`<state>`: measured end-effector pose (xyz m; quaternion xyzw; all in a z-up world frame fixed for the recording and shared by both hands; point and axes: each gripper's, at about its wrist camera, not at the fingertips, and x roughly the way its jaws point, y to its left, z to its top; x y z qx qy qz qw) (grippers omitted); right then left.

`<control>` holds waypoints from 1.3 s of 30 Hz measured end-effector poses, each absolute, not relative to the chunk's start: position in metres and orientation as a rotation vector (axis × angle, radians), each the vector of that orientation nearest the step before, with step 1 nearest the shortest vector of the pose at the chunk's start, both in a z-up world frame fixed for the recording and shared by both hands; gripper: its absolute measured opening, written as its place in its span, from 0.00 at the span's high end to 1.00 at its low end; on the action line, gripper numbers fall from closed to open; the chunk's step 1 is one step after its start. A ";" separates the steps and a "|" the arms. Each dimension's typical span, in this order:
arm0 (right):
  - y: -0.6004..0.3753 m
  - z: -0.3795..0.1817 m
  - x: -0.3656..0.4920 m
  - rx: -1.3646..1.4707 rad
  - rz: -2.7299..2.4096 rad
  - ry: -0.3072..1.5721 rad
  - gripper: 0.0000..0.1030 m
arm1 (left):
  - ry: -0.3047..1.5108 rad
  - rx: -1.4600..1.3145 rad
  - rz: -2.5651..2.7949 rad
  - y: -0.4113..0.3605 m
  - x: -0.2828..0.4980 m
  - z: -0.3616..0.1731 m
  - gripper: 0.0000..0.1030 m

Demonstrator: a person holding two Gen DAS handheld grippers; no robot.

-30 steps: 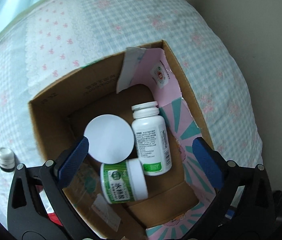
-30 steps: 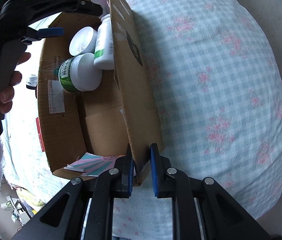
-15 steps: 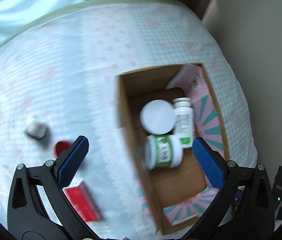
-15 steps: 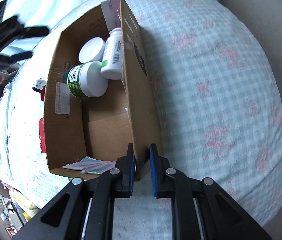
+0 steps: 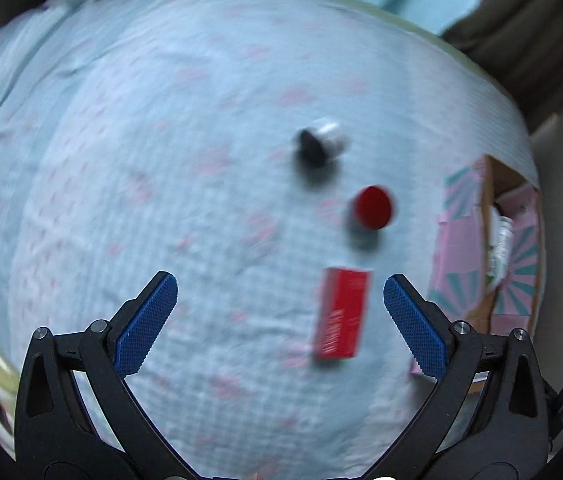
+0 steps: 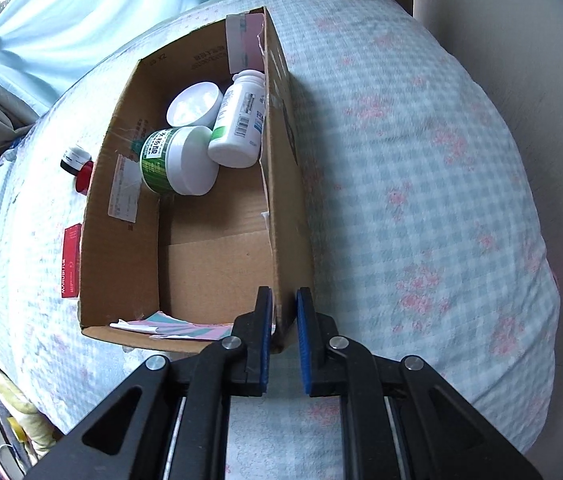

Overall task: Organize rigid objects
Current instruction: 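Move the left tool back toward the red MARUBI box, then grasp the red MARUBI box with the left tool and lift it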

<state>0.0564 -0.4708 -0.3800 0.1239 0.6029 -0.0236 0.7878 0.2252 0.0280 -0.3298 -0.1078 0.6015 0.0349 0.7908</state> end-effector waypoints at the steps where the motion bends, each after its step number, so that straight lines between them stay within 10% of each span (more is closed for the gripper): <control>1: -0.471 -0.380 0.057 0.264 -0.053 1.299 0.89 | 1.305 -0.247 0.107 0.045 0.216 -0.337 0.00; 9: -0.467 -0.382 0.057 0.223 -0.053 1.307 0.89 | 1.348 -0.179 0.131 0.085 0.161 -0.389 0.00; 26: -0.461 -0.382 0.059 0.152 -0.069 1.333 0.89 | 1.372 -0.054 -0.183 -0.083 0.200 -0.441 0.00; 36: -0.459 -0.382 0.061 0.141 -0.075 1.349 0.89 | 1.474 0.025 -0.140 -0.096 0.215 -0.485 0.60; 39: -0.460 -0.382 0.061 0.145 -0.077 1.350 0.89 | 1.474 -0.003 -0.149 -0.091 0.216 -0.484 0.60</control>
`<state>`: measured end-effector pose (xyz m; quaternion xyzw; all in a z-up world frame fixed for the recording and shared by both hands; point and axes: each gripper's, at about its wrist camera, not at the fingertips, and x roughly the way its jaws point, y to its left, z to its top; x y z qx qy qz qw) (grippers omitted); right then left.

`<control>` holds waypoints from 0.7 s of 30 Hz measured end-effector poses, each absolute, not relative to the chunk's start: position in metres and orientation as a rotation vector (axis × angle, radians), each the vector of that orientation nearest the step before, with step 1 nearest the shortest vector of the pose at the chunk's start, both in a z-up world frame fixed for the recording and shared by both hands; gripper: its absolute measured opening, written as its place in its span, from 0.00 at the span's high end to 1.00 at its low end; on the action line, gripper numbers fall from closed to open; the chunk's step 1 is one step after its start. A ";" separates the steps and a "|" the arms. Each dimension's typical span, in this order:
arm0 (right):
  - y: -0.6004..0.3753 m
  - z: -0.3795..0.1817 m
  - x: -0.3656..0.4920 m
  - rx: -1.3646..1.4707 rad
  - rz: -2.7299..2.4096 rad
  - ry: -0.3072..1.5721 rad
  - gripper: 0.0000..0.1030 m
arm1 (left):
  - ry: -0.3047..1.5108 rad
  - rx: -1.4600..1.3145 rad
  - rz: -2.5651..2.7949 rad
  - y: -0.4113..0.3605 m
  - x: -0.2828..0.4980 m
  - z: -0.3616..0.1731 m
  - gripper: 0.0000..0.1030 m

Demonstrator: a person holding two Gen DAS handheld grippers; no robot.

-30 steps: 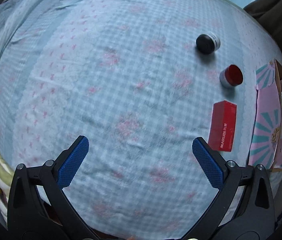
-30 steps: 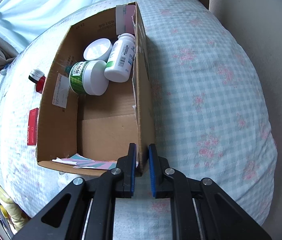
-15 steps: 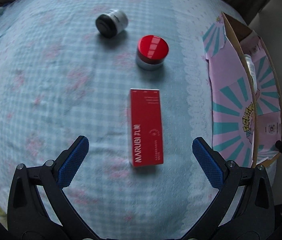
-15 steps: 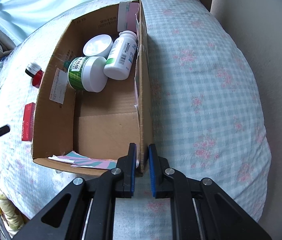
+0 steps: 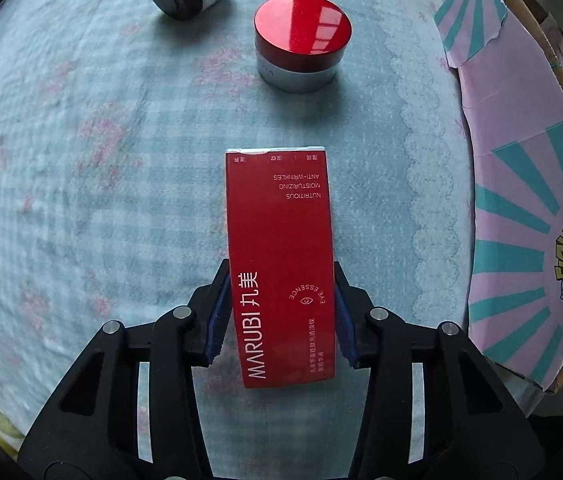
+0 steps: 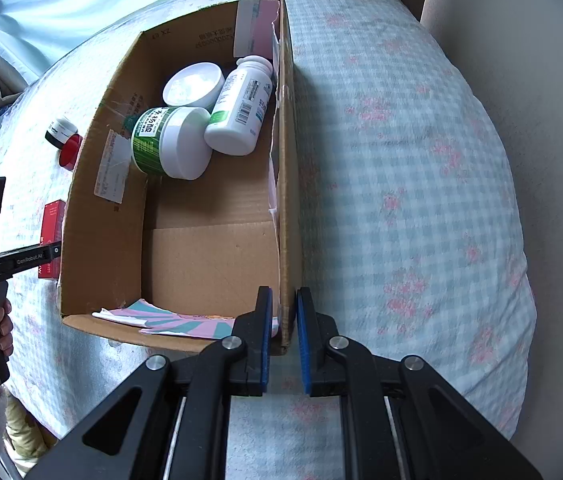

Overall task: Organize rigid objects
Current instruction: 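Grasp the red MARUBI box with the left tool and lift it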

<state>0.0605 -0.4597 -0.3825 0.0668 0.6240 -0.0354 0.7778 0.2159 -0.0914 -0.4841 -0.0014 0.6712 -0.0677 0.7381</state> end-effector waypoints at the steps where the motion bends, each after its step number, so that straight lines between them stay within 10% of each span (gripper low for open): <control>1: -0.460 -0.383 0.061 0.146 -0.077 1.350 0.89 | 1.474 0.004 -0.151 -0.092 0.216 -0.484 0.60; 21: -0.471 -0.382 0.055 0.268 -0.051 1.313 0.89 | 1.259 0.017 -0.300 -0.148 0.229 -0.325 0.63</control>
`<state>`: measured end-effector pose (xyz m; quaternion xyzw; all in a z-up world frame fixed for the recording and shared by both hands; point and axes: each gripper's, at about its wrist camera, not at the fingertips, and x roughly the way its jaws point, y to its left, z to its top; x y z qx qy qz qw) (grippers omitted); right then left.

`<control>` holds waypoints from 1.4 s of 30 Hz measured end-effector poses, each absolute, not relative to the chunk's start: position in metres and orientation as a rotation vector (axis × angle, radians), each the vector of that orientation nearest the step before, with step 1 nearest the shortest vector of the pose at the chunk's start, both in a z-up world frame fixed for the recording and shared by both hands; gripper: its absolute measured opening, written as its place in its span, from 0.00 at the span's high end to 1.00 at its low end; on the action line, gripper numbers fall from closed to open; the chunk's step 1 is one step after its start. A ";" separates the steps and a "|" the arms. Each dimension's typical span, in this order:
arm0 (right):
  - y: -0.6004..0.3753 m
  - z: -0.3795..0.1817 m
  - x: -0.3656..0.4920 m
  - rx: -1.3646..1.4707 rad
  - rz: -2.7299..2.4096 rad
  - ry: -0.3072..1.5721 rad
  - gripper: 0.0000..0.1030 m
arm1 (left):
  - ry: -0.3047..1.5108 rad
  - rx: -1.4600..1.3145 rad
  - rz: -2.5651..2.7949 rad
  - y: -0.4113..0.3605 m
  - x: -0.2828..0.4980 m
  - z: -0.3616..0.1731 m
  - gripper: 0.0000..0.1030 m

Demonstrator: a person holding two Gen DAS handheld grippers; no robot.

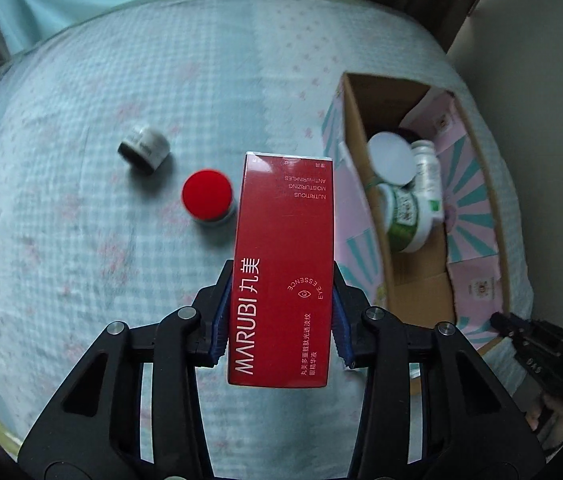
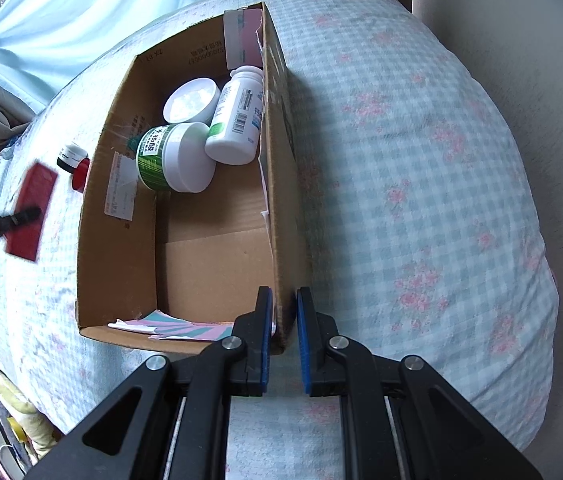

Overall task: Organize rigid objects
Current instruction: 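Grasp the red MARUBI box with the left tool and lift it, then carry the red MARUBI box into the cardboard box and open the left tool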

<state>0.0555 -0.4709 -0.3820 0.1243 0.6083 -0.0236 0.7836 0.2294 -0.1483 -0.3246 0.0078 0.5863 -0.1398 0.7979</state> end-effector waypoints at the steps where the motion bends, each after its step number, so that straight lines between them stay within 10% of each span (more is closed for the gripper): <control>1: -0.471 -0.382 0.055 0.273 -0.049 1.313 0.89 | 1.250 0.020 -0.318 -0.158 0.233 -0.317 0.63; 29: -0.482 -0.384 0.056 0.364 -0.035 1.328 0.89 | 1.392 0.158 -0.541 -0.343 0.292 -0.394 0.63; 31: -0.482 -0.384 0.056 0.365 -0.035 1.329 0.89 | 1.378 0.166 -0.540 -0.344 0.292 -0.390 0.50; 32: -0.482 -0.384 0.056 0.366 -0.035 1.329 0.89 | 1.357 0.158 -0.541 -0.344 0.292 -0.386 0.13; 33: -0.482 -0.385 0.056 0.367 -0.034 1.329 0.89 | 1.336 0.149 -0.537 -0.343 0.292 -0.381 0.01; 42: -0.481 -0.383 0.055 0.355 -0.037 1.329 0.89 | 1.306 0.082 -0.491 -0.315 0.303 -0.361 0.00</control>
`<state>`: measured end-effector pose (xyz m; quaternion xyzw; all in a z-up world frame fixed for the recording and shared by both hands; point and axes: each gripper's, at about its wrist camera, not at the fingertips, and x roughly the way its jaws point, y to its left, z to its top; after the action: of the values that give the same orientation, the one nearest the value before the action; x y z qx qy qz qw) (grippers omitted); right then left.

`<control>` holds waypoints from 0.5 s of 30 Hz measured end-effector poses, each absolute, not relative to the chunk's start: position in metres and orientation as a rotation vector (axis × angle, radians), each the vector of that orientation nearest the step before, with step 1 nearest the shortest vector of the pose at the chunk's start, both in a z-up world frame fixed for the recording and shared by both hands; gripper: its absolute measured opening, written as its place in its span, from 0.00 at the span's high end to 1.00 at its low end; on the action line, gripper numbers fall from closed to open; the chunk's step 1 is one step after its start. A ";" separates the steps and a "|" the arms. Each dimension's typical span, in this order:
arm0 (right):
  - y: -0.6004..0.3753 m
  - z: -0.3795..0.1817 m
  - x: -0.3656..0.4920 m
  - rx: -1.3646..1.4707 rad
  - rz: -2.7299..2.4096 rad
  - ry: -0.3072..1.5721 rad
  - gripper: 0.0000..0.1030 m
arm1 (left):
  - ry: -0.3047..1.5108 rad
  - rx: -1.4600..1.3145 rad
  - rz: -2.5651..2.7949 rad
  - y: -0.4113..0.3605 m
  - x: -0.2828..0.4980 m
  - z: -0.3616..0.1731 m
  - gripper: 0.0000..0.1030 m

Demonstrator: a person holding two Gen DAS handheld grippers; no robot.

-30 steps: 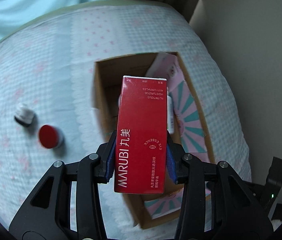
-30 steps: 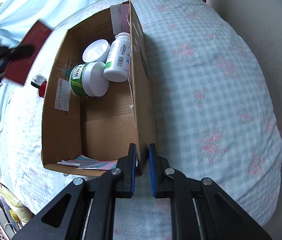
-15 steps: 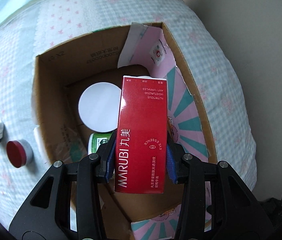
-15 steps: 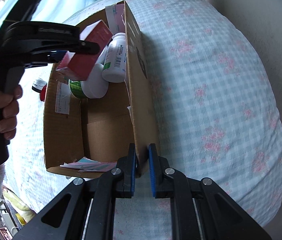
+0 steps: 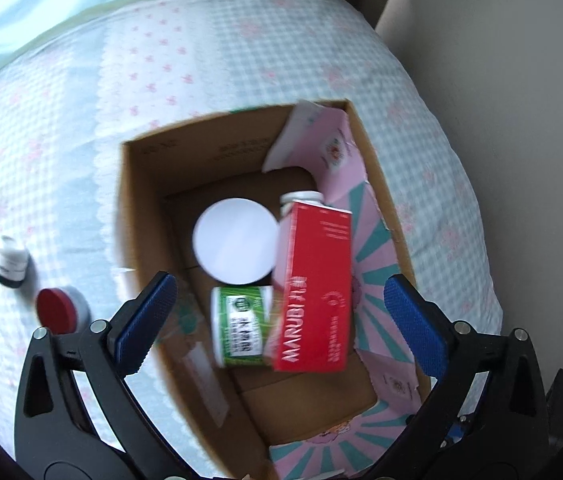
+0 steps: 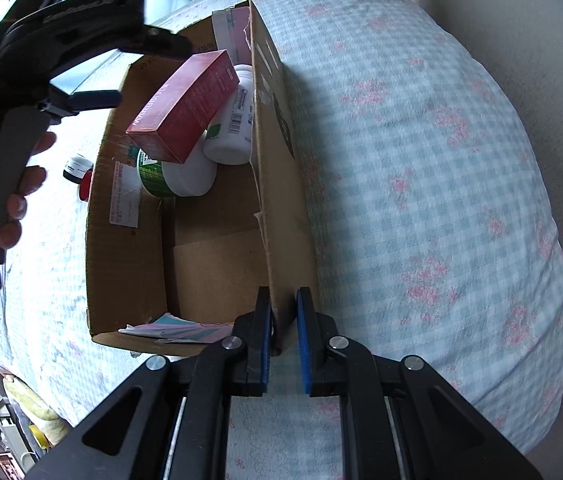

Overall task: Organize rigid objects
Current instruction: 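Carry the red MARUBI box into the cardboard box and open the left tool, then move the left tool back and grasp the black-lidded white jar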

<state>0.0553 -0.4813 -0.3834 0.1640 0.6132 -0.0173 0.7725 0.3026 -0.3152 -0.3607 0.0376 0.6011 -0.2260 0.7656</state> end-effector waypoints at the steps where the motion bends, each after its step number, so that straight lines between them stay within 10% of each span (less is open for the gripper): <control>1: -0.481 -0.383 0.055 0.353 -0.038 1.328 0.89 | 1.303 0.075 -0.484 -0.312 0.304 -0.357 0.00; 15: -0.477 -0.383 0.058 0.303 -0.042 1.330 0.89 | 1.219 0.021 -0.379 -0.197 0.296 -0.264 0.00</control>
<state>0.0578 -0.4767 -0.3830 0.1401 0.6146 -0.0195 0.7760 0.2961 -0.1972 -0.2637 0.0099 0.5690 -0.1770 0.8030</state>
